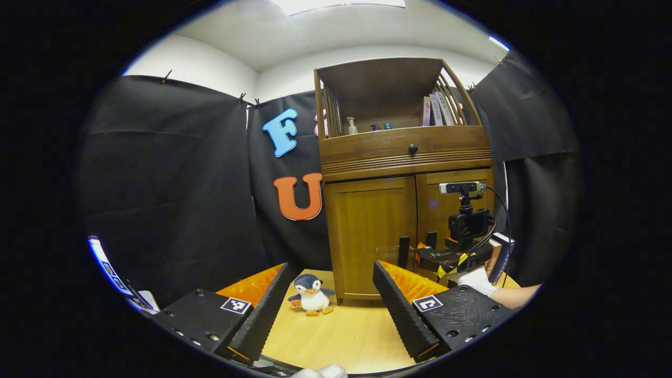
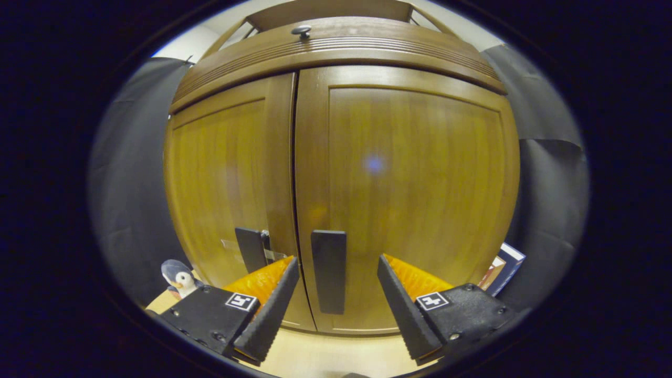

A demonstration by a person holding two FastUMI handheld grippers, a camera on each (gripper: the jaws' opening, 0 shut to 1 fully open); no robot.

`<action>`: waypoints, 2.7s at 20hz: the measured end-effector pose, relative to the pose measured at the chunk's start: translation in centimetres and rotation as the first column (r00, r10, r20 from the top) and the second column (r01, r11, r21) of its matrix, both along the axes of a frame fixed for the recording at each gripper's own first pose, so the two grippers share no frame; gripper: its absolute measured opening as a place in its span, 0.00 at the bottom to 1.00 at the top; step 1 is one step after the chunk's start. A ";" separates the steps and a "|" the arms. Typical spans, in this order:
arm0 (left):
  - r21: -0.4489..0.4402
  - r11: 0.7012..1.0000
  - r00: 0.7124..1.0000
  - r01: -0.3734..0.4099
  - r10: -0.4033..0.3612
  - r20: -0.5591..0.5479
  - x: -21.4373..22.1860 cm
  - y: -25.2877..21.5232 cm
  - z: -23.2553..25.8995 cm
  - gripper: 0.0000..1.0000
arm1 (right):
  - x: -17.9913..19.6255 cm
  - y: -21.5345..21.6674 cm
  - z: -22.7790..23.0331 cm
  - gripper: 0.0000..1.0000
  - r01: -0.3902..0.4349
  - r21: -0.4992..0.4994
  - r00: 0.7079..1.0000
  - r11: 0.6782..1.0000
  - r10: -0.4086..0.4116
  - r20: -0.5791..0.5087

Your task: Open the right door of the double-door shoe cabinet with the right hand, and open the left door with the left hand.

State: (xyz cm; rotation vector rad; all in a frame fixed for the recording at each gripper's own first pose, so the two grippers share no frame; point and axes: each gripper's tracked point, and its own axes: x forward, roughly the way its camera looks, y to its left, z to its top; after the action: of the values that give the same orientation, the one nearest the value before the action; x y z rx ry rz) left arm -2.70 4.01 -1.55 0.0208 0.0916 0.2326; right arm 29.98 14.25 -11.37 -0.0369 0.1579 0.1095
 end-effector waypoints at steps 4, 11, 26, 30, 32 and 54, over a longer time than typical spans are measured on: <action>0.007 1.000 1.000 -0.010 0.010 0.002 0.2 0.4 0.0 0.96 | 1.1 0.6 -0.8 0.83 0.002 0.018 1.000 1.000 -0.001 -0.023; 0.006 1.000 1.000 -0.027 0.027 0.001 -0.1 1.4 -0.1 0.96 | 1.9 0.5 -1.4 0.48 0.024 0.039 0.999 0.999 -0.023 -0.041; -0.018 1.000 1.000 -0.007 0.007 0.021 -1.9 1.9 -0.2 0.96 | -2.1 0.0 -1.9 0.35 -0.018 0.012 0.999 1.000 0.018 -0.043; -0.025 0.999 0.999 0.025 -0.024 0.022 -2.0 1.0 -0.5 0.96 | -4.9 -1.1 -1.9 0.35 -0.034 0.005 0.999 0.999 0.035 -0.038; -0.025 0.999 0.999 0.041 -0.041 0.026 -1.8 0.8 -0.4 0.96 | -5.9 -1.4 -1.9 0.35 -0.042 0.004 0.998 0.999 0.042 -0.042; -0.024 0.981 0.981 0.193 -0.192 0.032 -1.3 -3.5 -0.8 0.96 | -16.4 -10.6 -2.2 0.25 0.006 0.004 0.999 1.000 -0.006 -0.037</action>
State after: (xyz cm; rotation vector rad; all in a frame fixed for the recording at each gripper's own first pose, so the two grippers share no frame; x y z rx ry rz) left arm -3.97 0.49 -2.38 -0.0003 0.0623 0.0381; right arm 13.59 3.66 -13.55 -0.0299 0.1951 0.1044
